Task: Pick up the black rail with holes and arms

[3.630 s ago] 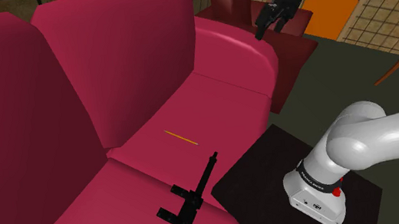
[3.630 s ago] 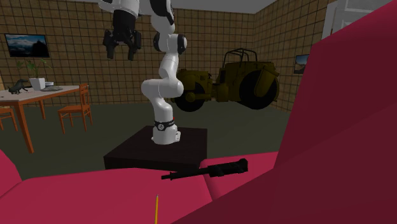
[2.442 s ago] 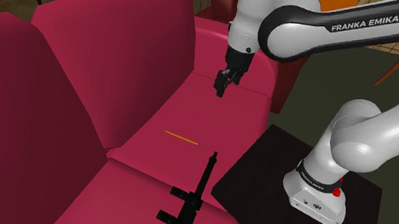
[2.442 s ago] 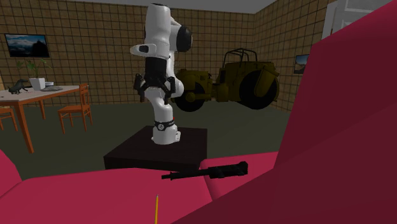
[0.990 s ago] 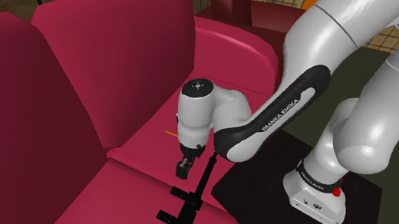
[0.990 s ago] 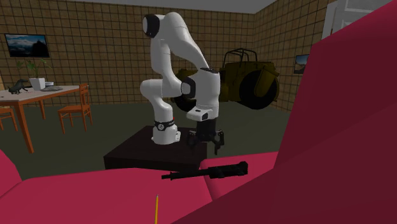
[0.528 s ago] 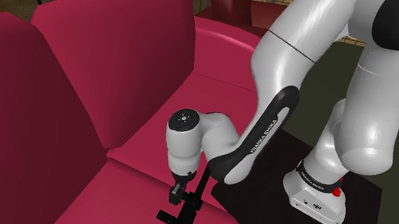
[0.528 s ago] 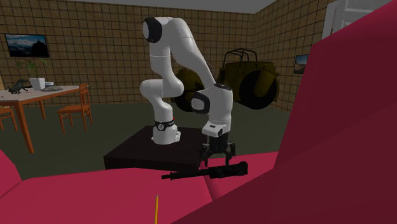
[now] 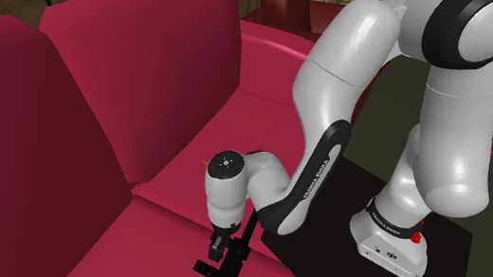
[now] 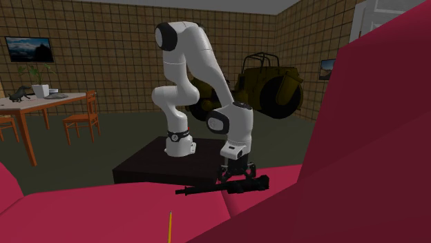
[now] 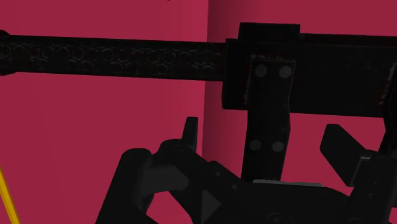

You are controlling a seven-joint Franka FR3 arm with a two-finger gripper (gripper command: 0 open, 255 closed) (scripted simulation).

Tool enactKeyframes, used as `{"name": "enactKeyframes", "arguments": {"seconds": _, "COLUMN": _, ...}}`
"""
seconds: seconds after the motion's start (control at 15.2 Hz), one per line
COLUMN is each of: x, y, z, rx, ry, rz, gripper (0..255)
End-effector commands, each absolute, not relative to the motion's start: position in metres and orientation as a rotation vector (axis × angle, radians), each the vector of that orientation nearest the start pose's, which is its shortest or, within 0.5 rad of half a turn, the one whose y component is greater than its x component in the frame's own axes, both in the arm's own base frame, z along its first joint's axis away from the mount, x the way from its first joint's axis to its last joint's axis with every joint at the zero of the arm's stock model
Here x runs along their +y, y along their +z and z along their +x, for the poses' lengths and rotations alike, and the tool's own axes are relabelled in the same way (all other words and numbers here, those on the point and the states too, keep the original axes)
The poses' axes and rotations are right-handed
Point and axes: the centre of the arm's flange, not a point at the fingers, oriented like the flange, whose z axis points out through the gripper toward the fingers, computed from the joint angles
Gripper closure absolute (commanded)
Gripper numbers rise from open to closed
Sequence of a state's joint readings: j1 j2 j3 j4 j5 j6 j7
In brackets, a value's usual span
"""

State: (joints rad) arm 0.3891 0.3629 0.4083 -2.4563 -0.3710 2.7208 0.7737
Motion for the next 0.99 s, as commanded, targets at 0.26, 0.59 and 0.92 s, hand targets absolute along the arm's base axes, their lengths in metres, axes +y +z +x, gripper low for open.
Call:
{"name": "enactKeyframes", "arguments": {"seconds": 0.26, "x": 0.353, "y": 0.159, "z": 0.309, "rx": -0.549, "ry": 0.051, "rz": -3.125, "gripper": 255}}
{"name": "enactKeyframes", "arguments": {"seconds": 0.59, "x": 0.355, "y": 0.159, "z": 0.309, "rx": -0.549, "ry": 0.051, "rz": -3.125, "gripper": 255}}
{"name": "enactKeyframes", "arguments": {"seconds": 0.92, "x": 0.355, "y": 0.186, "z": 0.309, "rx": -0.549, "ry": 0.051, "rz": -3.125, "gripper": 255}}
